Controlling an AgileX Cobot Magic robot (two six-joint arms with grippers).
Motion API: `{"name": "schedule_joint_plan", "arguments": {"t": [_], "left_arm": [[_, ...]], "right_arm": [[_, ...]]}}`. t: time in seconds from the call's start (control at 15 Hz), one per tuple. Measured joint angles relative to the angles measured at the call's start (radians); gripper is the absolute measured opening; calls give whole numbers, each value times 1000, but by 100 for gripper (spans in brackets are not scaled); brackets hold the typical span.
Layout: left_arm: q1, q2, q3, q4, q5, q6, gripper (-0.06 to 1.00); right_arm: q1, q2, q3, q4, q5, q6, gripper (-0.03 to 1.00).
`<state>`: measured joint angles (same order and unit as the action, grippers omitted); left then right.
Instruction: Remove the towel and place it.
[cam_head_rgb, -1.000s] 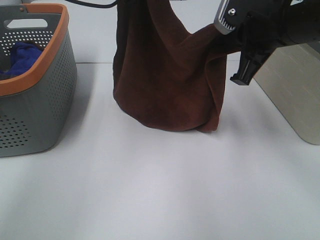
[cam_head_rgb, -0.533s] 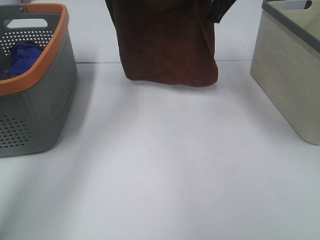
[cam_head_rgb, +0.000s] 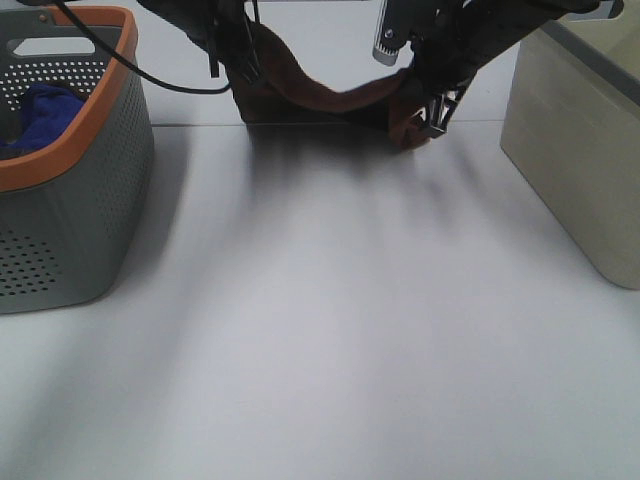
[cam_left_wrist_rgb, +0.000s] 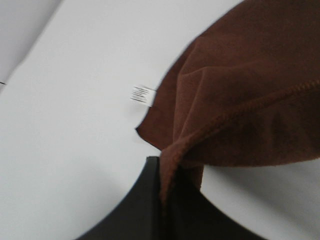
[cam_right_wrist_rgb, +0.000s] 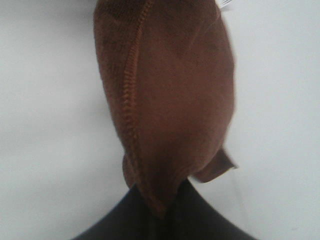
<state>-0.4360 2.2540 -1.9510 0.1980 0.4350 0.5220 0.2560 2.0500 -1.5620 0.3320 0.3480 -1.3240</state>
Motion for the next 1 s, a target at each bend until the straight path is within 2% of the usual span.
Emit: {"name": "schedule_joint_plan", "arguments": {"t": [0.13, 0.2, 0.4, 0.53, 0.73, 1.0], "left_arm": [[-35, 0, 0, -10, 185, 1, 0], [-39, 0, 0, -17, 226, 1, 0], [-39, 0, 0, -119, 506, 80, 0], [-39, 0, -1, -211, 639, 163, 0], [-39, 2, -1, -292, 771, 249, 0], [-39, 7, 129, -326, 777, 325, 0]], "right_arm": [[-16, -7, 0, -16, 231, 63, 0], [-18, -7, 0, -22, 286, 77, 0], [-19, -10, 0, -39, 556, 133, 0], [-19, -11, 0, -43, 668, 187, 0], [-19, -5, 0, -42, 733, 340, 0], [-19, 38, 25, -25, 734, 360, 0]]}}
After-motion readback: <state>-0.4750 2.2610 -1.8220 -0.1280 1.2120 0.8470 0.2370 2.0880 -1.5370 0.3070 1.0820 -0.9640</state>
